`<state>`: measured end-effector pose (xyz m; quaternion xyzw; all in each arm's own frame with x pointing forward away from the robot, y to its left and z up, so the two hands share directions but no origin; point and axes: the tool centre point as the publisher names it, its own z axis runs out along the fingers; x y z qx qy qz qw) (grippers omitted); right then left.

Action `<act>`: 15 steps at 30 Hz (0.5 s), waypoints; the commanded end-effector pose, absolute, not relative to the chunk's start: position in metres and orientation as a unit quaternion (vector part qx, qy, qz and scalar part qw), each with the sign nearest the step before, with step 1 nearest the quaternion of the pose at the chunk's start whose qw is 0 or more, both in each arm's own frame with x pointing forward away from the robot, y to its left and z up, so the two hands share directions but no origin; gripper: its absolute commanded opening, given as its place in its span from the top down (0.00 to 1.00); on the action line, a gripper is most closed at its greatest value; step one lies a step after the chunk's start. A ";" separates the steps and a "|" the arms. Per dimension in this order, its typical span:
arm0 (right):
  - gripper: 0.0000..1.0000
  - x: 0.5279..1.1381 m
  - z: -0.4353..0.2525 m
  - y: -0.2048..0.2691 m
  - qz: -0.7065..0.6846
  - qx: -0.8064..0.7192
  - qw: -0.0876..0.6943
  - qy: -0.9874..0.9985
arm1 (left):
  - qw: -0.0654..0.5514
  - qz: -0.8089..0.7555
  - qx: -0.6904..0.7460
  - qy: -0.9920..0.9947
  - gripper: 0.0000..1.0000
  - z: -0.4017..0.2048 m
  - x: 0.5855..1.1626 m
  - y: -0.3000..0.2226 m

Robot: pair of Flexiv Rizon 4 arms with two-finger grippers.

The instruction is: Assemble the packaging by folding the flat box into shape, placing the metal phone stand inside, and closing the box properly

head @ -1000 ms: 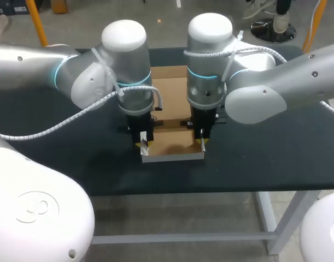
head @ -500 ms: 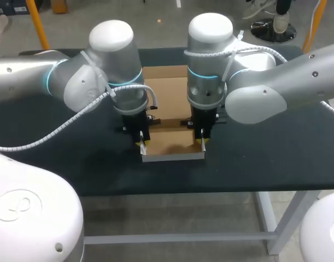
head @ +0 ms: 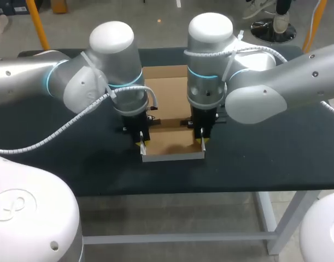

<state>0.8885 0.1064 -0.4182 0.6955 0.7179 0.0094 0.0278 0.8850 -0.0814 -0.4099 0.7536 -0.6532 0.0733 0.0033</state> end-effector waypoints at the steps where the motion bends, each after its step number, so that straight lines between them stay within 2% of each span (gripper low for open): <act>1: 0.00 0.885 -0.413 0.107 0.015 0.691 0.026 0.722 | -0.005 0.072 0.755 -0.652 1.00 -0.416 0.886 -0.086; 15: 0.00 0.875 -0.389 0.098 0.068 0.665 0.017 0.744 | -0.030 0.070 0.754 -0.652 1.00 -0.414 0.885 -0.087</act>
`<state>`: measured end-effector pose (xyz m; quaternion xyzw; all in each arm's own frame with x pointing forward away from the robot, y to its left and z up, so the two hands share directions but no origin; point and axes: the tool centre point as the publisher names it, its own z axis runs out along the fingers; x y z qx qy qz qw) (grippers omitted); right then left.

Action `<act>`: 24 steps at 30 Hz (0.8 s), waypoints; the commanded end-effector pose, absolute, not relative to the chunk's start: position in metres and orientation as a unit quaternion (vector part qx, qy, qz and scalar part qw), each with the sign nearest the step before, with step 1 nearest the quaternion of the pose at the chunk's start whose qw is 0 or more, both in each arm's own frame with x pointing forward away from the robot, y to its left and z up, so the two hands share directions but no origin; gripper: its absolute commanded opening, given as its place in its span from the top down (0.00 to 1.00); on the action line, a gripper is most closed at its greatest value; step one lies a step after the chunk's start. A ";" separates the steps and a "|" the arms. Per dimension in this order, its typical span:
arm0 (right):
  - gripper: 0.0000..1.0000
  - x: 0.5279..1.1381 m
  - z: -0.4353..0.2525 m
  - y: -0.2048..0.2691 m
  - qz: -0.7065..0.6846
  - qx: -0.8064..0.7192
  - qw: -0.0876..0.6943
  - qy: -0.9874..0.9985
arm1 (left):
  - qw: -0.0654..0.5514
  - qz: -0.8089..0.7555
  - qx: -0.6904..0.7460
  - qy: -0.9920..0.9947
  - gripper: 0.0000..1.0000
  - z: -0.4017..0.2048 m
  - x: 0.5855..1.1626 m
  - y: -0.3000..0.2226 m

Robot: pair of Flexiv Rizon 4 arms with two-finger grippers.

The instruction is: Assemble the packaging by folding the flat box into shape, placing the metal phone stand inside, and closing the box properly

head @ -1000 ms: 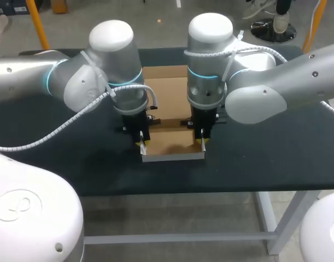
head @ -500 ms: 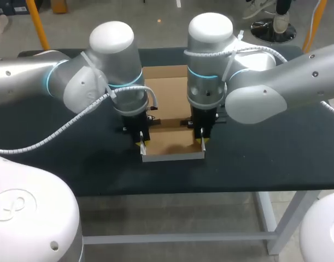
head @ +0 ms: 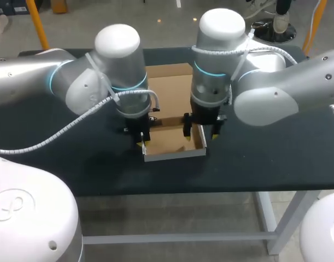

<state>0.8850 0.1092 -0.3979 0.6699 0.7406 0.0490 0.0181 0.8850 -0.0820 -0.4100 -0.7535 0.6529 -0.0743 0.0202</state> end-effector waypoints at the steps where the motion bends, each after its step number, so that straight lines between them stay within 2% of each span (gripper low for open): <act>1: 0.00 0.873 -0.385 0.096 0.074 0.659 0.017 0.748 | 0.030 -0.070 -0.753 0.653 1.00 -0.414 0.885 -0.087; 12: 0.00 0.856 -0.350 0.074 0.118 0.609 0.048 0.783 | 0.043 -0.061 -0.744 0.664 1.00 -0.414 0.886 -0.084; 24: 0.00 0.840 -0.333 0.045 0.167 0.473 0.026 0.864 | 0.064 -0.055 -0.728 0.680 1.00 -0.415 0.886 -0.075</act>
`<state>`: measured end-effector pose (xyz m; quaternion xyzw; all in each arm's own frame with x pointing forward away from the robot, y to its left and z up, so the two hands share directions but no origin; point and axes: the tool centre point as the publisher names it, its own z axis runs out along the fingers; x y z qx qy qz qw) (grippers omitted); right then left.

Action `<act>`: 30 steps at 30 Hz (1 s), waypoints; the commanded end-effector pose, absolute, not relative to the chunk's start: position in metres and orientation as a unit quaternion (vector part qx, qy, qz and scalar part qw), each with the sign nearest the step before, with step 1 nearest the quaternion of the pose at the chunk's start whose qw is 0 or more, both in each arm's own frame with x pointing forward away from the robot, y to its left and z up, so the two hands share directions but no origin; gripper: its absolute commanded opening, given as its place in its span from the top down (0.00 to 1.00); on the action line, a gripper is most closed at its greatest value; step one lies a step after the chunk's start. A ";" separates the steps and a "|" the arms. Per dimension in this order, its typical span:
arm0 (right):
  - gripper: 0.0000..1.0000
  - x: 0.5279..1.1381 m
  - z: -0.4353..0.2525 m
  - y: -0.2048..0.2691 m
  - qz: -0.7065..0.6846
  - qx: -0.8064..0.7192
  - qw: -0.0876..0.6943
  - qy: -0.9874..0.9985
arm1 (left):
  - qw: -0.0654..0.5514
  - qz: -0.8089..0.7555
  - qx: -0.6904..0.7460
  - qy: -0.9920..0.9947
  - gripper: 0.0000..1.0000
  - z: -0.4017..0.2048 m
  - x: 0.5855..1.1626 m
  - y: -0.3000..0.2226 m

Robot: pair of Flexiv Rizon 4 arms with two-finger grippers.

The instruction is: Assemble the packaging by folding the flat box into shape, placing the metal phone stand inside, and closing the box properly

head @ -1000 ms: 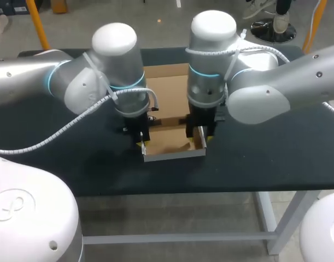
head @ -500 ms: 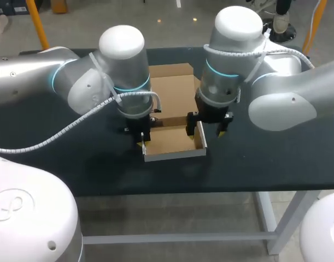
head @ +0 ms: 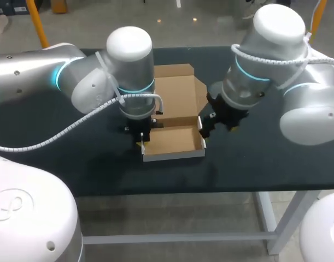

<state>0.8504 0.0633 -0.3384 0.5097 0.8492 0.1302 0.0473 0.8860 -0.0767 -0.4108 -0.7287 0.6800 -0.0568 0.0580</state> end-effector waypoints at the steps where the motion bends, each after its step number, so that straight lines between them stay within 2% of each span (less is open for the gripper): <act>1: 0.00 0.840 -0.333 0.043 0.163 0.469 0.024 0.868 | 0.064 -0.055 -0.728 0.681 1.00 -0.415 0.886 -0.075; 18: 0.00 0.839 -0.332 0.042 0.169 0.466 0.025 0.868 | 0.071 -0.049 -0.724 0.685 1.00 -0.412 0.883 -0.069; 25: 0.00 0.814 -0.316 0.021 0.261 0.320 0.018 0.911 | 0.070 -0.046 -0.717 0.693 1.00 -0.414 0.883 -0.066; 30: 0.00 0.800 -0.310 0.008 0.276 0.256 0.033 0.926 | 0.083 -0.025 -0.712 0.697 1.00 -0.415 0.883 -0.062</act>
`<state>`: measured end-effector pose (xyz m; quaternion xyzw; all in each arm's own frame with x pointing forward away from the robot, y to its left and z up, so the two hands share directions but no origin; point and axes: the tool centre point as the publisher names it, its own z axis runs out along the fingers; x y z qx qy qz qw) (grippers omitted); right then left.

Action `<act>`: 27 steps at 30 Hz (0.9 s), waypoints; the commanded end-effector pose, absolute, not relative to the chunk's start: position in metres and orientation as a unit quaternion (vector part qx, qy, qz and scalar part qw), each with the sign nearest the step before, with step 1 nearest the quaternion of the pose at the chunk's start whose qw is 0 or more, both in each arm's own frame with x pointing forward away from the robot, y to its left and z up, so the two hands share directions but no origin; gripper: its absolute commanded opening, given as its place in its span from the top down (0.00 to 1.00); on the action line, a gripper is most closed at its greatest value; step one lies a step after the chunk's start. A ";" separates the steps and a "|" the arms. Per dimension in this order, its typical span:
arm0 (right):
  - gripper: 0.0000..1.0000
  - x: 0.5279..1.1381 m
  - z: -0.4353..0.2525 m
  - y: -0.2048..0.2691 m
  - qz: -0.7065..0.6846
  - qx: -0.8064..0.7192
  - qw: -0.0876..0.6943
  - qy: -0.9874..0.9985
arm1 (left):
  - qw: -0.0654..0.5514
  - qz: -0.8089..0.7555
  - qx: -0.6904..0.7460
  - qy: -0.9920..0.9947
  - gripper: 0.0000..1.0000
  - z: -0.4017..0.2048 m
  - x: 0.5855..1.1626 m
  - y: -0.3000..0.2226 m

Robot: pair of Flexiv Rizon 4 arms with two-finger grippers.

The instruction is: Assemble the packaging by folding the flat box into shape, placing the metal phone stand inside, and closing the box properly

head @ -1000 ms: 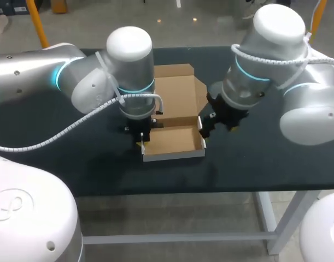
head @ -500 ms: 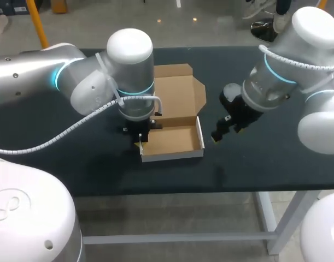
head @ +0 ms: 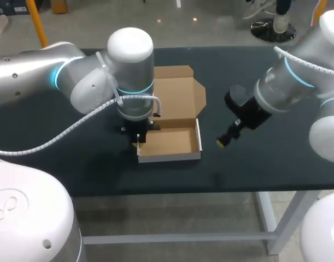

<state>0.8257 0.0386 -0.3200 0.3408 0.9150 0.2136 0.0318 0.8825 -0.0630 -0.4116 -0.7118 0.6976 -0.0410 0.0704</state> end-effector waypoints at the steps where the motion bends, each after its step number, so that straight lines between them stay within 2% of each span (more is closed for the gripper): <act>1: 0.00 0.799 -0.309 0.006 0.276 0.250 0.035 0.928 | 0.091 -0.019 -0.712 0.696 1.00 -0.416 0.883 -0.062; 21: 0.00 0.787 -0.307 0.007 0.278 0.213 0.046 0.935 | 0.217 0.044 -0.717 0.660 1.00 -0.427 0.891 -0.046; 27: 0.00 0.786 -0.307 0.010 0.277 0.211 0.045 0.937 | 0.231 0.054 -0.717 0.655 1.00 -0.429 0.893 -0.042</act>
